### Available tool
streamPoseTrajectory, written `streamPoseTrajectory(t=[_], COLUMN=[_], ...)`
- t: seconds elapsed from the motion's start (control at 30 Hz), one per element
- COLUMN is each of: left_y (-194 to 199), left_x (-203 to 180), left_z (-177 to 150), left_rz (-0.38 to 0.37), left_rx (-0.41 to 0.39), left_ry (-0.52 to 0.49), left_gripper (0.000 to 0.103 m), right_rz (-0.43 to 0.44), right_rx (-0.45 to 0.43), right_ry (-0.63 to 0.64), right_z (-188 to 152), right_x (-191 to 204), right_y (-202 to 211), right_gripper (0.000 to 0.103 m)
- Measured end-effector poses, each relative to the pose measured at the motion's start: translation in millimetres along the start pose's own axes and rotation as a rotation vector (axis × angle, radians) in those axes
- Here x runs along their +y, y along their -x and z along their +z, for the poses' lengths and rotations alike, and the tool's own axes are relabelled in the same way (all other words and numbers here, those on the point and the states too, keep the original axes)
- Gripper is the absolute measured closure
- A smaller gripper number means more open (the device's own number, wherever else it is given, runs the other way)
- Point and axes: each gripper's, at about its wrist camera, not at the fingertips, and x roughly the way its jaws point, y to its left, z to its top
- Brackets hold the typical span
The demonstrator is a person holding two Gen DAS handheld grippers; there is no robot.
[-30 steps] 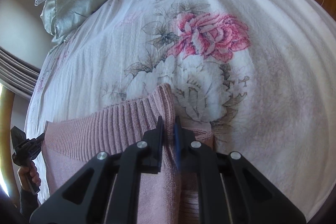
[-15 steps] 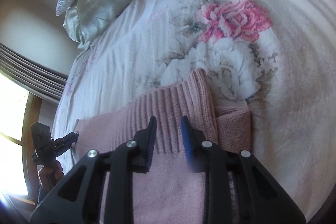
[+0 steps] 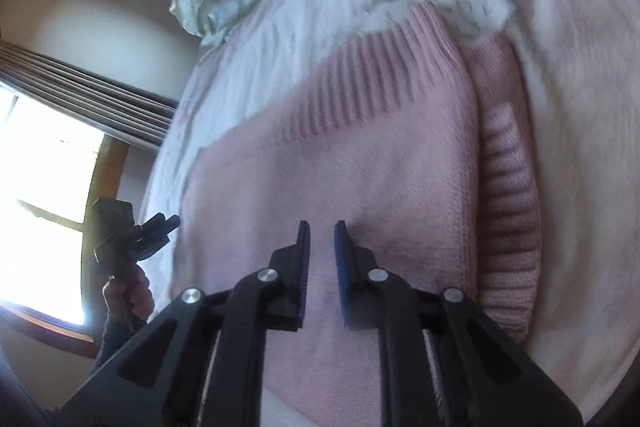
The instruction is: Fold small clothes
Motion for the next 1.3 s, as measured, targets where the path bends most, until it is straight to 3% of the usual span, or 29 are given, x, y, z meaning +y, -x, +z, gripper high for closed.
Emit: streamPoseTrajectory(t=[0.07, 0.1, 0.13, 0.17, 0.2, 0.27, 0.33, 0.4, 0.5, 0.57, 0.6, 0.63, 0.73, 0.77, 0.8, 0.83, 0.87, 0.93, 1.13, 1.2, 1.3], left_y=[-4.9, -1.3, 5.6, 16.2, 29.4, 50.7, 60.3, 50.5, 27.0, 23.5, 27.2, 32.8, 58.9, 69.8, 82.5, 95.4, 107.0, 122.2, 116.1, 106.0, 86.2], left_x=[22.3, 26.6, 26.8, 22.7, 14.2, -9.5, -24.8, -24.7, 8.3, 24.6, 29.6, 31.3, 32.2, 33.9, 36.2, 38.9, 42.0, 48.2, 55.2, 60.3, 65.3], left_z=[-5.9, -6.5, -6.9, -8.7, -14.0, -32.7, -63.8, -90.8, -109.2, -114.1, -115.5, -116.0, -117.5, -116.9, -116.1, -112.8, -108.2, -94.9, -47.2, -32.4, -13.5], left_rz=[0.024, 0.03, 0.022, 0.014, -0.012, -0.105, -0.176, -0.144, -0.034, -0.02, -0.033, -0.043, -0.07, -0.074, -0.084, -0.079, -0.058, -0.035, -0.04, -0.048, -0.062], left_rx=[-0.006, -0.018, -0.033, -0.053, -0.078, -0.088, -0.047, 0.009, 0.057, 0.054, 0.046, 0.039, 0.023, 0.016, 0.002, -0.015, -0.03, -0.041, 0.023, 0.044, 0.057], left_ry=[0.038, 0.052, 0.068, 0.07, 0.058, -0.017, -0.08, -0.101, -0.034, -0.013, 0.015, 0.037, 0.085, 0.103, 0.122, 0.143, 0.162, 0.201, 0.267, 0.28, 0.286], left_gripper=[0.099, 0.102, 0.1, 0.084, 0.076, 0.073, 0.073, 0.073, 0.073, 0.087, 0.087, 0.085, 0.061, 0.047, 0.041, 0.028, 0.021, 0.021, 0.014, 0.014, 0.014], right_rz=[0.015, 0.011, -0.001, 0.003, 0.022, 0.076, 0.103, 0.078, 0.037, 0.059, 0.056, 0.048, -0.009, -0.041, -0.084, -0.121, -0.17, -0.292, -0.604, -0.644, -0.732], right_rx=[-0.003, -0.015, -0.033, -0.044, -0.05, -0.047, -0.007, 0.031, 0.056, 0.025, -0.007, -0.031, -0.101, -0.128, -0.153, -0.173, -0.191, -0.232, -0.233, -0.233, -0.237], right_ry=[-0.068, -0.089, -0.102, -0.107, -0.099, -0.045, 0.003, 0.019, -0.052, -0.116, -0.149, -0.169, -0.176, -0.137, -0.078, -0.017, 0.053, 0.221, 0.744, 0.864, 1.023], right_z=[-0.6, 1.0, 2.0, 1.0, -2.0, -19.7, -47.3, -72.2, -91.6, -91.0, -90.1, -88.3, -92.2, -97.0, -102.4, -111.8, -121.0, -143.5, -236.9, -257.9, -278.2], right_x=[-20.0, -23.1, -21.7, -17.2, -11.1, 7.4, 18.4, 14.7, -19.9, -40.6, -47.9, -53.0, -51.0, -40.6, -23.0, -5.5, 14.2, 66.9, 185.9, 209.1, 231.1], right_y=[-3.8, 0.3, 7.5, 15.0, 23.1, 38.2, 40.9, 35.3, 25.7, 34.4, 44.7, 54.4, 91.1, 103.9, 116.3, 124.3, 131.4, 129.2, 46.1, 10.5, -44.3], right_gripper=[0.103, 0.103, 0.103, 0.098, 0.094, 0.094, 0.091, 0.09, 0.103, 0.103, 0.103, 0.103, 0.094, 0.093, 0.09, 0.082, 0.075, 0.041, 0.027, 0.021, 0.021])
